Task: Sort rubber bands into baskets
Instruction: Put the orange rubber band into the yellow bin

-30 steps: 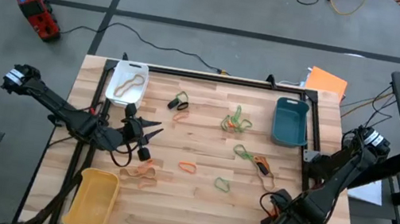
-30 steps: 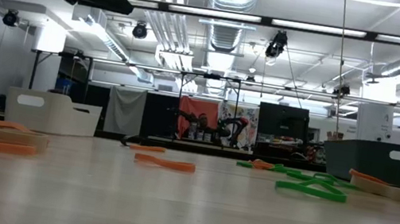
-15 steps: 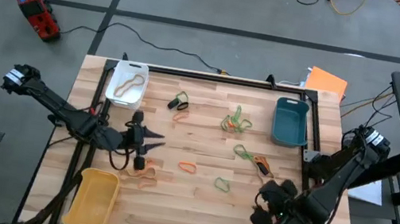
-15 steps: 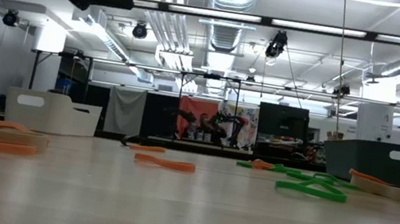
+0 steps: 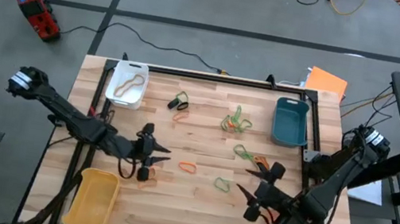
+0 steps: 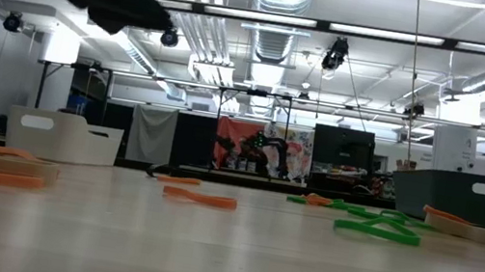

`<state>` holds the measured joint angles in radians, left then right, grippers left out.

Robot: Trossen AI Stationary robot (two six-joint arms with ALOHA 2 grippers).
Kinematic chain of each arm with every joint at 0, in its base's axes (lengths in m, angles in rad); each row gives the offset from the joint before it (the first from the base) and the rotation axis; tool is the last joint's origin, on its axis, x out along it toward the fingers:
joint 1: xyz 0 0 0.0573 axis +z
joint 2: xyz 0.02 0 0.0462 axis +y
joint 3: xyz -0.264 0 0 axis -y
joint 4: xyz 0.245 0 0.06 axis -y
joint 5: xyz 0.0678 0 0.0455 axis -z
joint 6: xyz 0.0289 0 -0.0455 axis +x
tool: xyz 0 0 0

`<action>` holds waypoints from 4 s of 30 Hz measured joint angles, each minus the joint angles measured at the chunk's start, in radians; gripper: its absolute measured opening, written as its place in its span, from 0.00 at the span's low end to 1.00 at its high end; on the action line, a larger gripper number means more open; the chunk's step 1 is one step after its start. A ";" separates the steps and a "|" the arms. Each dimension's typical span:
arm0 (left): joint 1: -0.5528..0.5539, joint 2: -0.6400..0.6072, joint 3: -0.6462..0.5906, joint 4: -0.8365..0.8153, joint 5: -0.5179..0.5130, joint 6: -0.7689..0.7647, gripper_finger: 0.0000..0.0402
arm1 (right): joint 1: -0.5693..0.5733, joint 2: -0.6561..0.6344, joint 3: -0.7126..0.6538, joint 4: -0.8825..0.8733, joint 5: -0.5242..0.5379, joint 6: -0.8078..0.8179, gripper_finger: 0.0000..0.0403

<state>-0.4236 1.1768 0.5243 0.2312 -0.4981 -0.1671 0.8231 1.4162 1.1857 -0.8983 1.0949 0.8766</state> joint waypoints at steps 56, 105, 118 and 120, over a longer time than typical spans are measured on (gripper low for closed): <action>0.166 0.605 0.234 -0.108 0.273 0.237 0.04 | -0.209 0.000 -0.109 0.052 -0.205 -0.017 0.59; -0.284 0.151 0.579 -1.049 0.308 -0.350 0.00 | -0.208 0.000 -0.111 0.056 -0.183 -0.070 0.59; -0.420 0.175 0.663 -1.448 0.639 -0.874 0.00 | -0.208 0.000 -0.111 0.063 -0.178 -0.081 0.59; -0.420 0.175 0.631 -1.439 0.666 -0.901 0.00 | -0.208 0.000 -0.111 0.063 -0.178 -0.088 0.59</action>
<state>-0.8436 1.3514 1.1551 -1.2073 0.1681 -1.0676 0.6147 1.4158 1.0748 -0.8349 0.9173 0.7889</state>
